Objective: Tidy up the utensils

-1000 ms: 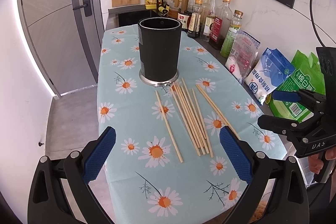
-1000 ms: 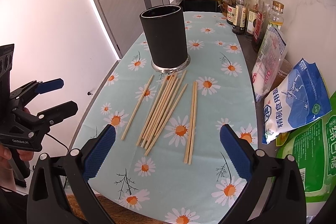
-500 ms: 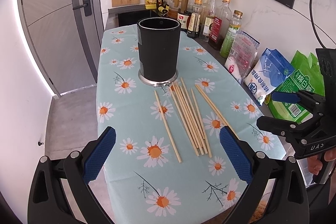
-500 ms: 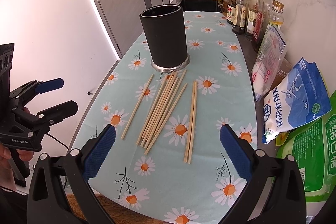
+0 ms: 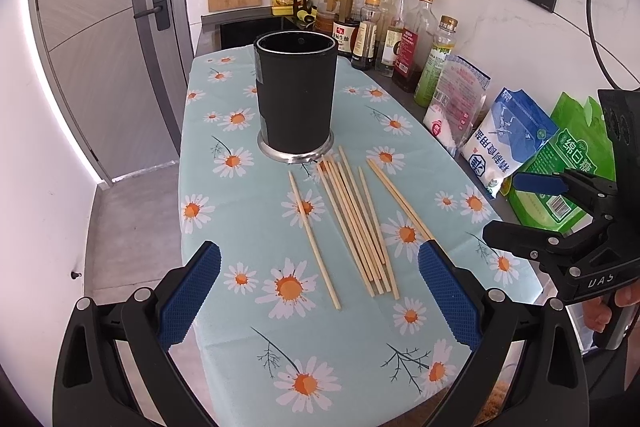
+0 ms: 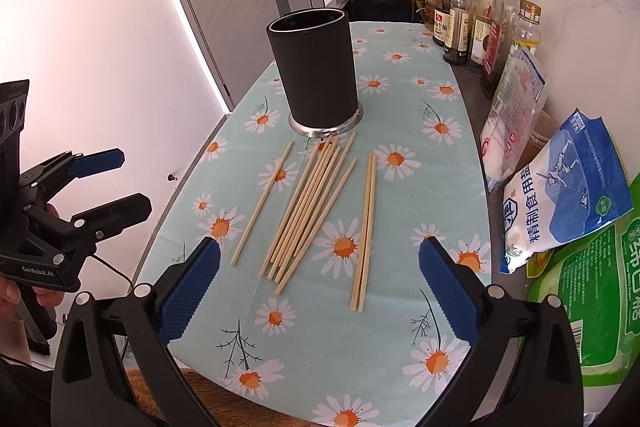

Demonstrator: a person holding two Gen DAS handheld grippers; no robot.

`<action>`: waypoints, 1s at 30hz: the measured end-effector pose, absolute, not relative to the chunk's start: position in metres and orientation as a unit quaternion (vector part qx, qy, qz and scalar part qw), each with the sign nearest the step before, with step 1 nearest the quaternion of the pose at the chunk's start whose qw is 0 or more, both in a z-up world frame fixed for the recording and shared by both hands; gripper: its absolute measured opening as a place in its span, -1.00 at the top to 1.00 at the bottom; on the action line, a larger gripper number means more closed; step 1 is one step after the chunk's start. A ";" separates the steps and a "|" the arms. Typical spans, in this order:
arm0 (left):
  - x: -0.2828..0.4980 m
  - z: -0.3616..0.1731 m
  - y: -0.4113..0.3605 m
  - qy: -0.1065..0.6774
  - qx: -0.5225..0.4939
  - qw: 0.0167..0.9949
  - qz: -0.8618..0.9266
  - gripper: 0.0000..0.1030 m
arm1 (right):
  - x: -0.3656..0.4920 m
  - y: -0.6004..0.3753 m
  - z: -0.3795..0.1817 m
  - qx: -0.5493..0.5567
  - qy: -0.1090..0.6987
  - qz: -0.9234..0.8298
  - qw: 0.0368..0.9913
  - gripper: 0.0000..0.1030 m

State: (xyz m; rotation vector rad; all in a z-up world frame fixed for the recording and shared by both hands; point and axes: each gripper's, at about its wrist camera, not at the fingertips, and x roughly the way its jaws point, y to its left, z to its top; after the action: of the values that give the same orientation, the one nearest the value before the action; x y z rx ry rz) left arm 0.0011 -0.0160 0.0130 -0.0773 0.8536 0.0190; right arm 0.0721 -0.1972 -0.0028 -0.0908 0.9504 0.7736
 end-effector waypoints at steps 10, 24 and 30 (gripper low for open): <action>0.003 0.011 -0.015 0.417 -0.039 0.908 0.010 -0.88 | 0.074 -0.193 -0.004 -0.044 0.447 0.364 0.816 -0.92; 0.017 0.002 -0.005 0.431 -0.046 0.901 0.010 -0.88 | 0.093 -0.194 -0.012 -0.017 0.472 0.353 0.807 -0.92; 0.033 -0.002 0.007 0.447 -0.065 0.892 0.012 -0.88 | 0.111 -0.188 -0.016 -0.008 0.486 0.351 0.800 -0.92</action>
State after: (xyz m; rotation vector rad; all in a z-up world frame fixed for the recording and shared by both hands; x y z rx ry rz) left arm 0.0326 0.0070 -0.0024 -0.1344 0.9274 0.0246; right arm 0.1114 -0.1877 -0.0164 -0.0164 1.0432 0.7525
